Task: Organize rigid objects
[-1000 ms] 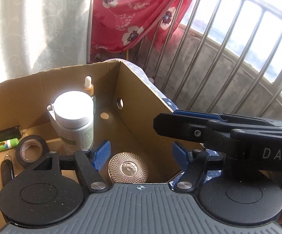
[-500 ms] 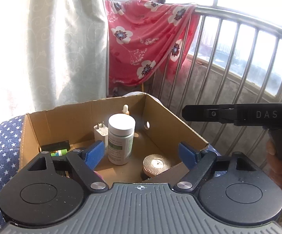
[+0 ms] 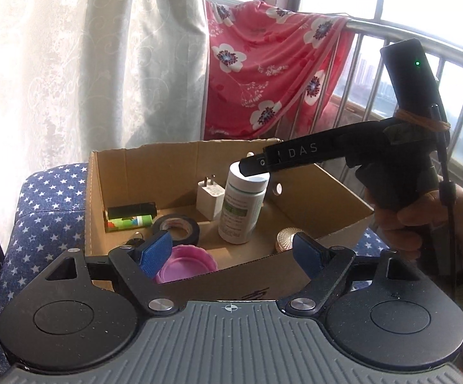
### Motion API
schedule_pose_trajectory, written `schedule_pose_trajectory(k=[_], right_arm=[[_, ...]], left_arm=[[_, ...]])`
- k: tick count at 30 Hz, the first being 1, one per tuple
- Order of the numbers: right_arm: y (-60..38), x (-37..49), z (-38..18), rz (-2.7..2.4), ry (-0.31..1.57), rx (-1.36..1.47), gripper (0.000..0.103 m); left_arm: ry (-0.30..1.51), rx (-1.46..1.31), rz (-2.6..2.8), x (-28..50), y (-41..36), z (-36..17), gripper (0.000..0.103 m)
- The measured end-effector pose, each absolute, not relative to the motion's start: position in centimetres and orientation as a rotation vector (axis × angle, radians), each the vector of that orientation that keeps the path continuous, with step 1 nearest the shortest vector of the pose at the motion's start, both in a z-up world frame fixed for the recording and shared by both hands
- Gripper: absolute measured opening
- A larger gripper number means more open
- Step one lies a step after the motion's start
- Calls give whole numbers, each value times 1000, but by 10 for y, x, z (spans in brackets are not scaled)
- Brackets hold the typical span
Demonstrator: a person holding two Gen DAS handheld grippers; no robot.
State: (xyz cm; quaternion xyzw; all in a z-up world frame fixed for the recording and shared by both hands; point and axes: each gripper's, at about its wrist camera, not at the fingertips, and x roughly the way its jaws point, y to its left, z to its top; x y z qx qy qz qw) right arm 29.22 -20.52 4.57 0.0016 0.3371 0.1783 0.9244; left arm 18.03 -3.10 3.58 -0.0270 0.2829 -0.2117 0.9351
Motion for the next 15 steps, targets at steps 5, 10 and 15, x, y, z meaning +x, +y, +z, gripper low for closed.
schedule_pose_trajectory(k=[5,10,15], right_arm=[[-193,322,26,319,749,-38,62],[-192,321,24,310,742,-72,52],[-193,311,33,312,724,-102,52]], left_arm=[[572,-55,-443,178,-24,35,83],[565,-37,-451,170,-19,35,83],[562,-24,-452,163,-14,33,83]])
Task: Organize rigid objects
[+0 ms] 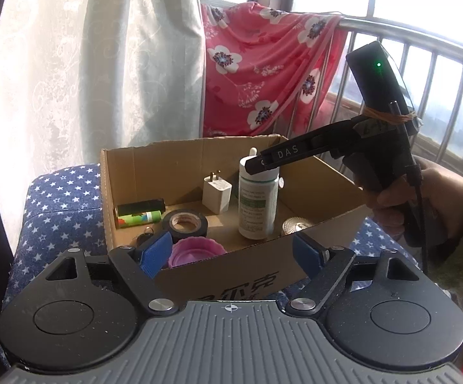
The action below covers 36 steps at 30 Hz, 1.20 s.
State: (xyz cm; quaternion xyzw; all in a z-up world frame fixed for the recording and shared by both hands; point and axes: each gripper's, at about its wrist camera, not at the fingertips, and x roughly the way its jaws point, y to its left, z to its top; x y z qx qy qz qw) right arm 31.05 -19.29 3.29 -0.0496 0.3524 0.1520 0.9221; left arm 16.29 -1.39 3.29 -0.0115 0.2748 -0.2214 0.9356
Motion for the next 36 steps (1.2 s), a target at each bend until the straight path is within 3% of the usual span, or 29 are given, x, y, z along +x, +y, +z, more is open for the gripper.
schedule_pose_trajectory(k=[27,31,36], right_arm=[[-200,288,43,298,623,-68,47],[-213,265,53,306,610,-5,48],[-235,212,62,338,573,119,57]], left_arm=[[582,-38,-408,151,-7,34,85],[577,-45,-394,148,-5,36,91],[586,-68,-362,148,-2,38,99]])
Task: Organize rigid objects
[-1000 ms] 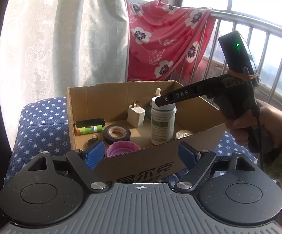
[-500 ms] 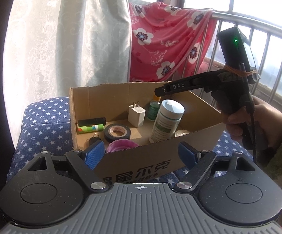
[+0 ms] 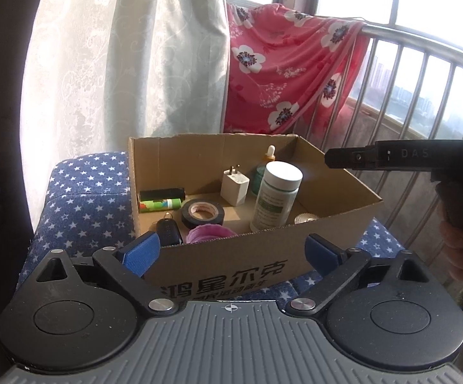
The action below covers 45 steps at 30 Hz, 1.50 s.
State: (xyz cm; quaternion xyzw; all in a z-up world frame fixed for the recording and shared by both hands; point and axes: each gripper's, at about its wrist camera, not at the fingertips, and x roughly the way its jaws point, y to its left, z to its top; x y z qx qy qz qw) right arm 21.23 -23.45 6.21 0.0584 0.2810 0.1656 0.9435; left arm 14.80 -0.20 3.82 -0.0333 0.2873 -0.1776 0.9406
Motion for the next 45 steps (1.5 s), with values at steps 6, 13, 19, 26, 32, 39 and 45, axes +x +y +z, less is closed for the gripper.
schedule_pose_trajectory(k=[6,13,19,26,32,39,45], right_arm=[[-250,151,58,341,542,210,73],[-246,111,50,280,517,192,92],[-242,96,45,236,488,177,102],[-242,91,40,198,495,172,103],[-243,90,36,196,505,191,103],[-240,91,38,218,497,211,103],[-233,99,42,266,463,231,103]], left_arm=[[607,-64,-300,147,-2,40,102],[613,-59,-245,142,-3,41,103],[628,-54,-218,139,-3,41,103],[626,-52,-198,137,-1,41,103],[617,-47,-152,134,4,40,103],[604,-27,-108,129,15,45,103],[561,19,-103,131,18,53,103]])
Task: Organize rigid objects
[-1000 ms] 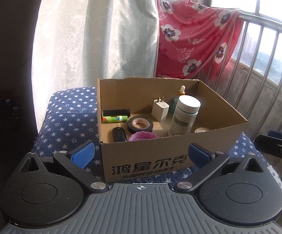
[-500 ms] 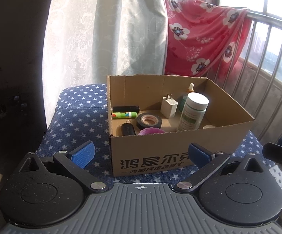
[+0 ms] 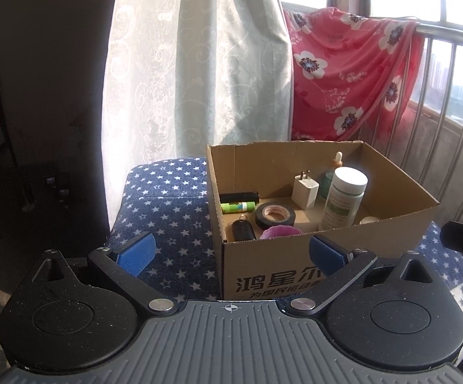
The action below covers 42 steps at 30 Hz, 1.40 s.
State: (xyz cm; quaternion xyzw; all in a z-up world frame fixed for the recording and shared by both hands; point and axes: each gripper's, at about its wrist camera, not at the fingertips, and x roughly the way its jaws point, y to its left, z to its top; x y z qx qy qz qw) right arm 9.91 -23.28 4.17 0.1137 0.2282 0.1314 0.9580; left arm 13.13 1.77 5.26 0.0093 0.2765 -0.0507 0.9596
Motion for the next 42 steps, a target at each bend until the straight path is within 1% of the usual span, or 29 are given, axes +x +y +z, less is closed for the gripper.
schedule_pose_trajectory(k=[8,17,23,29,36,42], right_arm=[[-237,107,34,343,438,286,103],[-244,120,20,323,469,341,103],[-245,112,25,199,458,284,103],[-245,104,26,69,467,219,103],[-246,96,28,-89,469,137,103],[-243,98,35,-74,461,111,103]], left_arm=[[481,58,-90,127,28,58,103],[497,61,-132,143,13,53,103],[536,13,-107,142,-8,47,103],[609,48,-143,143,-38,37,103],[614,45,-158,140,-53,35,103],[612,49,-133,141,-58,37,103]])
